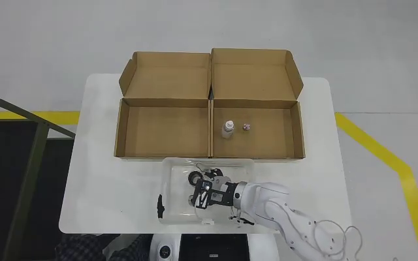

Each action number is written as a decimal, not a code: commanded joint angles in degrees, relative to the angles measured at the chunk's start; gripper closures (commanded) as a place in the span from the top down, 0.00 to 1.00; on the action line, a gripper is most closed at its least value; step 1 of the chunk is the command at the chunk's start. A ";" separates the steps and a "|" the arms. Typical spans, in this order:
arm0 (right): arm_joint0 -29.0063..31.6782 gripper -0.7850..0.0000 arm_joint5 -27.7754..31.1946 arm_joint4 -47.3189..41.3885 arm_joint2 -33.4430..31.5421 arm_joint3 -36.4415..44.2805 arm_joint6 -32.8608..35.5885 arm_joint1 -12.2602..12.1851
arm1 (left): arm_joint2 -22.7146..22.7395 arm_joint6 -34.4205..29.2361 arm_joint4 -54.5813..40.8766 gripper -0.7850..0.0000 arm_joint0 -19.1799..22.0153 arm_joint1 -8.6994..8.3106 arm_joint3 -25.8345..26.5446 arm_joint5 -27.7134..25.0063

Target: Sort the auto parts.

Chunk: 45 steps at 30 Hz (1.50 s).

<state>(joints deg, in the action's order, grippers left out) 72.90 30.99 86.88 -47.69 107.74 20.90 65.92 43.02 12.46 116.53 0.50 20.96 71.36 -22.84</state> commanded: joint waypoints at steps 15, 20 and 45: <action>-3.60 0.64 -1.16 -1.39 2.12 -6.31 -0.08 1.48 | 0.00 0.00 0.00 1.00 0.00 0.00 0.00 0.00; -3.89 0.66 -0.34 -2.33 2.21 -5.86 -0.45 1.67 | 0.00 0.00 0.00 1.00 0.00 0.00 0.00 0.00; -5.48 0.07 0.53 -3.26 2.53 -9.25 -0.40 2.58 | 0.00 0.00 0.00 1.00 0.00 0.00 0.00 0.00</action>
<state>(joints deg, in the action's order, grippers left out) 67.42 31.47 83.60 -45.16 98.52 20.56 68.48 43.02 12.46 116.53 0.50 20.96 71.36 -22.84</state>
